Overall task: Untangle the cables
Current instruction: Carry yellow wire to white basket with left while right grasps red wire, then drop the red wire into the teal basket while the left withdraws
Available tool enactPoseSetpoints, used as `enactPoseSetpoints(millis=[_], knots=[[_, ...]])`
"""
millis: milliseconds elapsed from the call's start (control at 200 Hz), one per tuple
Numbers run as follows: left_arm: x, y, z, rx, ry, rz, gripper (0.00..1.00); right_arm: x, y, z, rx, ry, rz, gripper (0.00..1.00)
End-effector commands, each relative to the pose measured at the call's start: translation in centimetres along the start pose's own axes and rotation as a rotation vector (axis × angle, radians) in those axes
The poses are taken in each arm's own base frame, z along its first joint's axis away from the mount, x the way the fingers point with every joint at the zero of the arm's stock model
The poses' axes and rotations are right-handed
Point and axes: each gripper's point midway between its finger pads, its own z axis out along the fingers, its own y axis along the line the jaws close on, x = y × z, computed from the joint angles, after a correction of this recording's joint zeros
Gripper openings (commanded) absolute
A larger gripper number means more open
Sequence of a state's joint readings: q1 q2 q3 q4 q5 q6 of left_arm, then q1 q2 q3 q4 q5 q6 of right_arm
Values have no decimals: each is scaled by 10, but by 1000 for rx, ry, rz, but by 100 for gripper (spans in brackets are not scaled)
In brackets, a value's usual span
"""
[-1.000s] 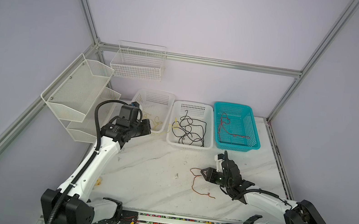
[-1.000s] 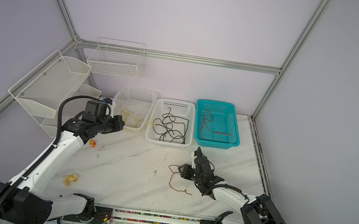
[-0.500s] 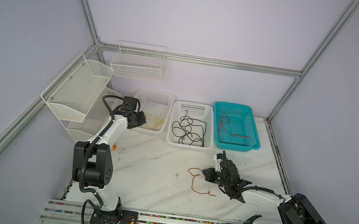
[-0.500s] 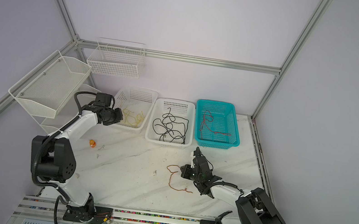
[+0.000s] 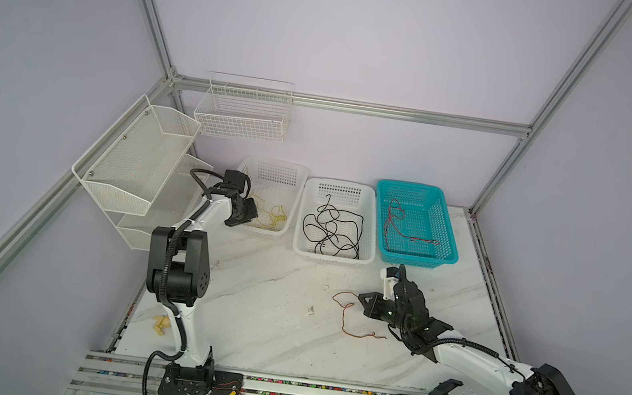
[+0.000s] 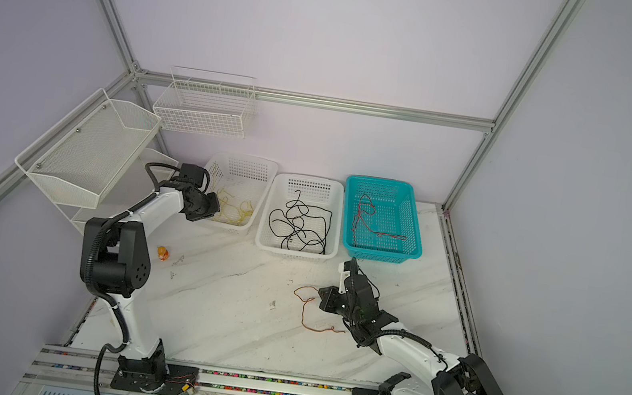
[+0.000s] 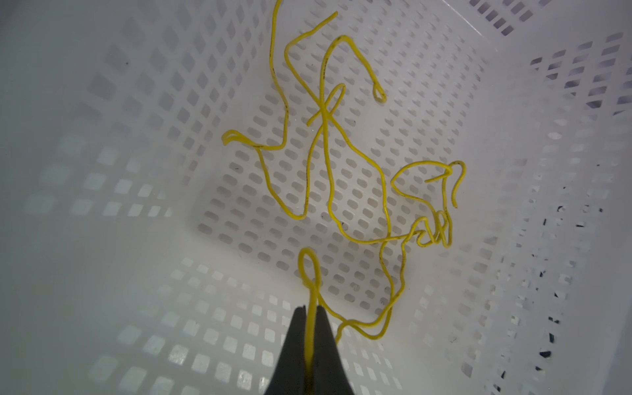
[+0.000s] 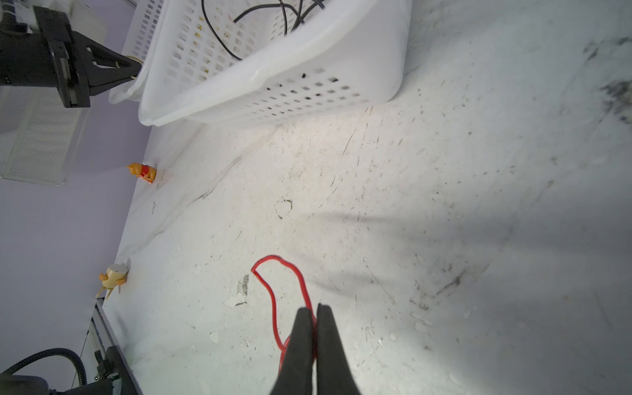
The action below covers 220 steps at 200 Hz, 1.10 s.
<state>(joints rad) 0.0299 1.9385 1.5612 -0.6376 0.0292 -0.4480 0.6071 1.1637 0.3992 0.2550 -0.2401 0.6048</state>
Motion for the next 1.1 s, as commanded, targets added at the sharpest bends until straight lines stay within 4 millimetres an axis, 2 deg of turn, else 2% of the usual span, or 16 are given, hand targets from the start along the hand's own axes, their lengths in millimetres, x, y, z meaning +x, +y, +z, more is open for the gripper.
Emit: enactPoseSetpoints(millis=[0,75,160,245,315,385,490,575,745,855,880,1020,1095], knots=[[-40,-16,-24,44,-94,19,4,-15,16,-13,-20,-36,-18,0],[-45,-19,-29,55,-107,20,9,-26,25,-24,-26,-71,-33,0],[-50,-24,-38,72,-123,21,26,-39,32,-36,-17,-111,-54,0],[-55,-29,-49,98,-138,23,36,-51,38,-45,4,-136,-77,0],[-59,-35,-61,119,-155,26,56,-61,42,-52,19,-157,-99,0],[-64,-41,-80,143,-188,25,73,-74,50,-61,26,-192,-116,0],[-70,-57,-117,182,-258,43,87,-98,62,-75,54,-251,-136,0],[-68,-74,-150,216,-311,72,100,-121,72,-83,88,-293,-172,0],[-44,-98,-206,237,-410,148,100,-176,93,-96,118,-381,-200,0],[-20,-101,-227,235,-448,176,100,-220,80,-100,181,-456,-164,0],[-15,-100,-242,248,-472,177,100,-231,76,-104,211,-488,-156,0],[20,-94,-253,244,-482,203,100,-278,61,-115,247,-641,-79,0],[41,-86,-249,227,-470,223,100,-297,43,-114,303,-701,-33,0]])
